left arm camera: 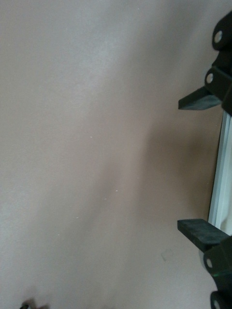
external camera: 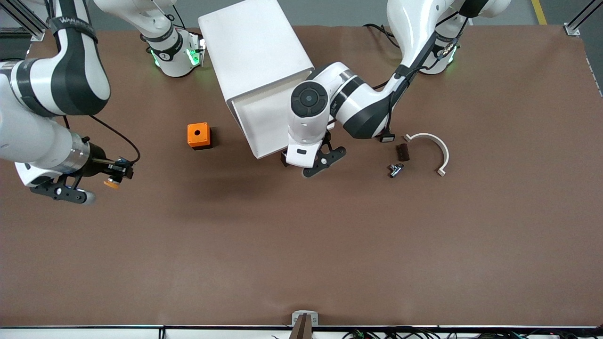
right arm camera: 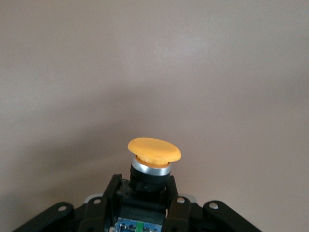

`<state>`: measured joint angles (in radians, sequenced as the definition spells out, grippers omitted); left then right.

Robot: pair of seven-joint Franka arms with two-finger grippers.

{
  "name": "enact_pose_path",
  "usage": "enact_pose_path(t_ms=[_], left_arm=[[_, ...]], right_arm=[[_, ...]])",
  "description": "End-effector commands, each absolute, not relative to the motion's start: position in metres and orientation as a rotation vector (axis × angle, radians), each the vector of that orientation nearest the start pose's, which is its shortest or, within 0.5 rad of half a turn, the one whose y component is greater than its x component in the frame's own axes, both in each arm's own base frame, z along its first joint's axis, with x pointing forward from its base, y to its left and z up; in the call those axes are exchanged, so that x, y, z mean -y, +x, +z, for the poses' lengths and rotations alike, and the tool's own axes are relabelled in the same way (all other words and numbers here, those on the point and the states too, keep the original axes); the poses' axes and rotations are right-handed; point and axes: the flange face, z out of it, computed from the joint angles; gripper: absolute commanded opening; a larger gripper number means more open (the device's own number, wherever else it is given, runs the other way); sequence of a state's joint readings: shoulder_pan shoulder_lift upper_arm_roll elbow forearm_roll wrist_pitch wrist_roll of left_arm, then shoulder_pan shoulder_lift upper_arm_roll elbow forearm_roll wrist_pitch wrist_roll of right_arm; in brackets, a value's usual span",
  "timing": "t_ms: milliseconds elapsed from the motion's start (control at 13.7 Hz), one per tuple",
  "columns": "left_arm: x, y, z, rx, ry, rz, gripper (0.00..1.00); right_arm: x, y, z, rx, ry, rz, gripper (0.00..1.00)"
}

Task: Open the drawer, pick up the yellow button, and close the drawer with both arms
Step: 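Push the drawer shut with the left gripper while the right gripper carries the button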

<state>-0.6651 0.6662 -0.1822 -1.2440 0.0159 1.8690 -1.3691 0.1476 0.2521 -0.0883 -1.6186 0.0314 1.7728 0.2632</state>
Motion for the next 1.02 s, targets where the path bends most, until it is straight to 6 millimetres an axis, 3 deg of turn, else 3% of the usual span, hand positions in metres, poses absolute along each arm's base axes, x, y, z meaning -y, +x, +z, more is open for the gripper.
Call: enact_pose_path(t_ms=[0, 292, 583, 802, 948], left_arm=[[0.543, 0.493, 0.382, 0.853, -3.041, 0.135, 0.99], [0.563, 0.47, 0.387, 0.837, -3.052, 0.143, 0.99], [0.59, 0.435, 0.381, 0.745, -3.066, 0.155, 0.99], [0.599, 0.423, 0.383, 0.721, -3.077, 0.169, 0.99], [0.607, 0.41, 0.383, 0.71, -3.085, 0.212, 0.99]], right_arm=[[-0.033, 0.637, 0.439, -0.223, -3.133, 0.134, 0.02], [-0.022, 0.638, 0.389, 0.066, -3.136, 0.083, 0.03], [-0.008, 0.64, 0.341, 0.045, -3.149, 0.054, 0.03], [-0.007, 0.63, 0.299, 0.044, -3.153, -0.028, 0.04], [-0.006, 0.629, 0.285, 0.041, -3.155, -0.033, 0.04]])
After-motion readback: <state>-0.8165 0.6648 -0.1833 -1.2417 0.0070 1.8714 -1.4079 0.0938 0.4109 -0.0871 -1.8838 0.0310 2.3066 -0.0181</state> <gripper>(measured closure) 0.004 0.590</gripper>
